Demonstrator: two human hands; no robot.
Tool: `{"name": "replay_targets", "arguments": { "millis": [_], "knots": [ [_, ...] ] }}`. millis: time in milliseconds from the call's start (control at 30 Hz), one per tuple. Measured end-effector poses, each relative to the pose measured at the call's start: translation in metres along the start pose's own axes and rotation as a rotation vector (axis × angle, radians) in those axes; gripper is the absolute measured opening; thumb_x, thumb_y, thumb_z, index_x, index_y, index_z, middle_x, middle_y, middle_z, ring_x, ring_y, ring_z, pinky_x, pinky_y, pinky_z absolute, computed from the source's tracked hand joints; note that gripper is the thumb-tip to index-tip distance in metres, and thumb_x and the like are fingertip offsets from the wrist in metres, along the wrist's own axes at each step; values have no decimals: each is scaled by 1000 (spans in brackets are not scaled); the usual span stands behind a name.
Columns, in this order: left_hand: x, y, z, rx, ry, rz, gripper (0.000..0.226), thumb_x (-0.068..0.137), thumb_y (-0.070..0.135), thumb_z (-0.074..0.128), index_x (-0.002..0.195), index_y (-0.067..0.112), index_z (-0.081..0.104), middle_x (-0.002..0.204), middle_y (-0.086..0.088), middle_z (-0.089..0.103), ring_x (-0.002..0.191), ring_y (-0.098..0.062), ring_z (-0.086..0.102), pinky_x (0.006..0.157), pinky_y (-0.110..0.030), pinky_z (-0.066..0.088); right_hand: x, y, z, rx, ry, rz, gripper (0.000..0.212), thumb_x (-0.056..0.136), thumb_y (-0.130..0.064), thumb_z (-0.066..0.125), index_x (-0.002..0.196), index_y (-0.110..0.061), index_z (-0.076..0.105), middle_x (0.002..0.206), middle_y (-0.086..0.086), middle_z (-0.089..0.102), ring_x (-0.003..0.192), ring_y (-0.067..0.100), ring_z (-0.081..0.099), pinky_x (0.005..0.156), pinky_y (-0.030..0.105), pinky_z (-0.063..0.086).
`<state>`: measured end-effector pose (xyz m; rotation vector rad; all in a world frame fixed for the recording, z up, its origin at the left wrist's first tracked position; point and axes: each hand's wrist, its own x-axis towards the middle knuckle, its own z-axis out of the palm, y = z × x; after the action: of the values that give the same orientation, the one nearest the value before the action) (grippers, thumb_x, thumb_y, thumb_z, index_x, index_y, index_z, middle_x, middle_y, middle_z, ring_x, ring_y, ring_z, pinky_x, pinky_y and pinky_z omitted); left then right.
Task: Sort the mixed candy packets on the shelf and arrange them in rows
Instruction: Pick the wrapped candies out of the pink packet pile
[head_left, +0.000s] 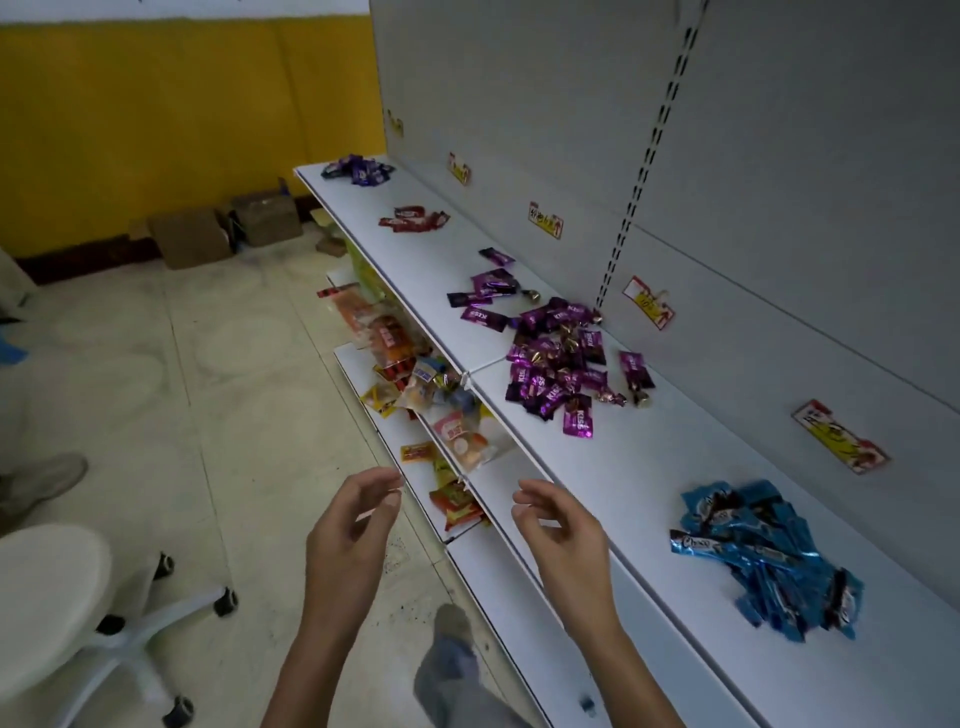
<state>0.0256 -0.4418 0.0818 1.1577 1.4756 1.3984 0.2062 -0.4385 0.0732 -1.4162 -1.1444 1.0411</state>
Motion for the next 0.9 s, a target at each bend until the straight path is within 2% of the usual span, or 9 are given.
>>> {"name": "replay_targets", "arguments": {
  "millis": [100,167,267,467,533,600,700,800,900],
  "knots": [
    [57,-5,28,4,-90,12,21,89,7,58,92,25,66,95,13,69,94,-4,62,82,-24,49,55,-3,23,40,24,-9,23,85,-6,63,95,-27,66,88,-9,68,84,3,62,67,13,49],
    [97,-3,48,13,-188,37,17,89,12,59,95,26,66,96,16,68,95,-3,62,80,-22,49,94,-12,37,57,25,-31,26,85,-3,63,96,-26,65,89,-9,68,84,1,62,68,14,49],
    [154,3,68,17,-292,77,22,89,8,58,97,27,65,96,19,67,95,-1,62,81,-18,49,149,-25,48,8,40,-67,27,83,-4,64,105,-19,64,97,-6,66,86,0,61,70,13,49],
    [246,-8,90,-35,-399,-14,22,89,5,57,93,26,65,98,10,68,99,-6,61,85,-23,47,230,-12,35,-197,289,6,28,83,-10,68,109,-17,64,96,-5,66,82,-3,60,71,4,44],
    [271,-20,97,-24,-452,-35,22,89,5,57,91,25,67,97,9,68,98,-5,61,82,-21,47,241,2,28,-270,399,61,29,82,-14,70,110,-18,64,99,-5,65,87,2,61,77,11,49],
    [294,-29,105,3,-521,-34,22,89,5,57,91,25,67,97,11,68,97,-2,60,76,-12,46,251,19,26,-376,486,112,35,79,-17,73,112,-20,63,106,-2,62,96,13,61,86,28,51],
    [323,-40,114,18,-653,-42,21,89,6,56,94,23,68,99,10,68,95,2,59,73,-7,44,265,43,31,-558,560,168,53,73,-20,78,122,-20,59,119,6,55,111,27,52,94,43,46],
    [345,-51,121,44,-788,-38,20,90,8,56,97,24,67,100,12,67,92,7,58,74,-6,44,276,51,44,-716,585,252,62,76,-29,75,132,-24,50,129,6,50,122,30,41,94,43,43],
    [358,-62,125,90,-917,-31,20,91,11,56,97,28,65,100,14,66,93,6,59,80,-14,47,285,54,58,-902,587,333,61,79,-33,72,135,-30,47,132,7,49,122,29,43,87,43,50]
  ]
}}
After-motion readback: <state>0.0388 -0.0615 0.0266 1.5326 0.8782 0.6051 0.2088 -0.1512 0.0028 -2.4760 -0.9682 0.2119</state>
